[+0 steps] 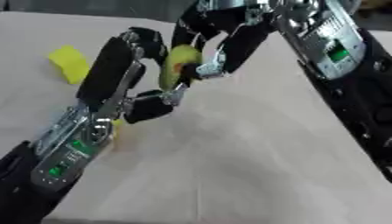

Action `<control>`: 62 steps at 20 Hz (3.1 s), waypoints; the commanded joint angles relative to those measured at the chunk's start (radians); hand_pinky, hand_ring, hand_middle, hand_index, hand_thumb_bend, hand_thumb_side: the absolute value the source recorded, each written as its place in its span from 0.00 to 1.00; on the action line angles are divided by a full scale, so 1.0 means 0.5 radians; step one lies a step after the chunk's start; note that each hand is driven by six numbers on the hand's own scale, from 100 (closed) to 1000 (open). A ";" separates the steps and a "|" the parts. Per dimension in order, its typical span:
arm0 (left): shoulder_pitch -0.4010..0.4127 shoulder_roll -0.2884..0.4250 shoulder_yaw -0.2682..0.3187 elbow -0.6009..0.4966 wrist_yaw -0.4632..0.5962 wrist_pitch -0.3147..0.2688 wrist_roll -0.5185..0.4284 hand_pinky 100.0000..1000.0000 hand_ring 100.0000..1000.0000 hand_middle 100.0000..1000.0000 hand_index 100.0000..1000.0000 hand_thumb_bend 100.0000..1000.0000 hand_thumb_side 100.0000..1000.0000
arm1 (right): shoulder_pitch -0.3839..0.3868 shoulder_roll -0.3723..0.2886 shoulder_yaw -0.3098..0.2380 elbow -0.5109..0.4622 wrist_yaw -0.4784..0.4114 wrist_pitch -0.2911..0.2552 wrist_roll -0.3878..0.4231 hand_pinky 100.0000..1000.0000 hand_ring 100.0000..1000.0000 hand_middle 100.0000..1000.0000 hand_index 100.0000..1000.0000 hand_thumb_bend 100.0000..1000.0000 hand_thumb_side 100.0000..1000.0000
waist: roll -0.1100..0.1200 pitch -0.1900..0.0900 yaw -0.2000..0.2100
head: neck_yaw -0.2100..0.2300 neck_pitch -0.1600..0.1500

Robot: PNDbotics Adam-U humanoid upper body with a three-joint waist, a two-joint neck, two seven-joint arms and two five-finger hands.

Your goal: Pick up the objects with one hand, pass them to the other hand, and then place them into the box on the other side of the table.

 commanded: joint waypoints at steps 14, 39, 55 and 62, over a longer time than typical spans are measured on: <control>-0.008 0.029 0.042 -0.103 -0.053 0.114 0.068 0.64 0.61 0.56 0.73 0.95 0.25 | -0.020 -0.056 -0.080 -0.046 0.016 0.098 0.016 0.60 0.63 0.28 0.45 0.00 0.00 | -0.012 -0.040 -0.005 | -0.027 -0.034; 0.213 0.321 0.250 -0.302 0.044 0.401 0.002 0.72 0.68 0.64 0.81 1.00 0.69 | 0.436 -0.678 -0.591 -0.304 -0.192 0.182 -0.586 0.61 0.63 0.28 0.45 0.00 0.00 | 0.021 -0.035 -0.017 | -0.172 -0.058; 0.545 0.644 0.621 -0.315 0.361 0.404 0.408 0.65 0.62 0.57 0.78 1.00 0.78 | 0.895 -1.163 -0.986 -0.112 -0.111 0.193 -1.105 0.61 0.62 0.28 0.46 0.00 0.00 | 0.039 -0.016 -0.019 | -0.384 -0.048; 0.757 0.718 0.832 -0.315 0.641 0.466 0.797 0.64 0.60 0.55 0.75 1.00 0.76 | 1.045 -1.218 -1.084 0.073 0.035 0.141 -1.134 0.61 0.62 0.29 0.47 0.00 0.00 | 0.047 -0.002 0.005 | -0.391 -0.030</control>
